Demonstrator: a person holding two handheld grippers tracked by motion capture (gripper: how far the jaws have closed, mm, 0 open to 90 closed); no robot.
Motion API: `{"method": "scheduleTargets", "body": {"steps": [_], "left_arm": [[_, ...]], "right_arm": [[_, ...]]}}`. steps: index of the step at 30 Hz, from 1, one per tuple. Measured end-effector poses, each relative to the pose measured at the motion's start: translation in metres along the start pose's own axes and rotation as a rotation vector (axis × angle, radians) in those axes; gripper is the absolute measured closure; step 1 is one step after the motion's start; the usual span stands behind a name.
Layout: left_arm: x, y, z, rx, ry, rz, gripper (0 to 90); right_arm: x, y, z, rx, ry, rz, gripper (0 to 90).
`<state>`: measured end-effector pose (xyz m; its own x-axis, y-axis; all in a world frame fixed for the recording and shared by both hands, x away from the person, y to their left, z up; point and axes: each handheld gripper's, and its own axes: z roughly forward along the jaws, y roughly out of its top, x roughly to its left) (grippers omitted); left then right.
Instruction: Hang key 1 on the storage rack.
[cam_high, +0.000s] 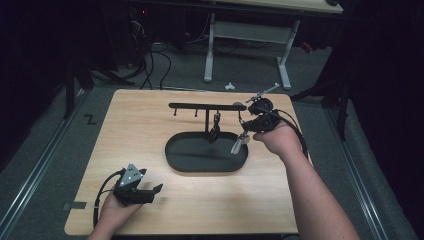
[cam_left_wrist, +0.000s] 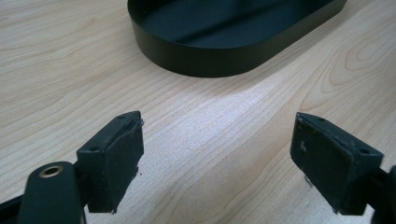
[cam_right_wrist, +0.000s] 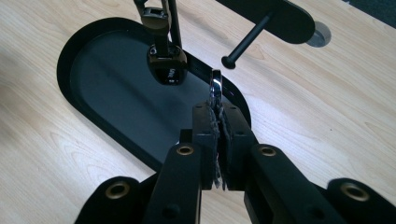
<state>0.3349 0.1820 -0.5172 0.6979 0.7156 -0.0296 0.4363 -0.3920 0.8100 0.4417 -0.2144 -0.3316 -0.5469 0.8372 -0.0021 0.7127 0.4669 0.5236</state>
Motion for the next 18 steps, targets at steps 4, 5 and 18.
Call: {"method": "scheduleTargets", "body": {"steps": [4, 5, 18], "left_arm": [[0.0005, -0.0004, -0.0004, 0.003, 0.0, -0.003, 17.9], [0.0009, -0.0006, -0.0002, 0.003, 0.0, -0.003, 17.9], [0.0012, -0.0014, 0.0022, 0.008, -0.003, 0.001, 17.9]], "right_arm": [[-0.0018, 0.002, 0.0073, 0.011, 0.002, 0.001, 86.4], [-0.0026, 0.0025, 0.0082, 0.008, 0.003, 0.001, 86.3], [-0.0055, 0.0074, 0.0119, -0.013, 0.005, 0.013, 86.3]]}}
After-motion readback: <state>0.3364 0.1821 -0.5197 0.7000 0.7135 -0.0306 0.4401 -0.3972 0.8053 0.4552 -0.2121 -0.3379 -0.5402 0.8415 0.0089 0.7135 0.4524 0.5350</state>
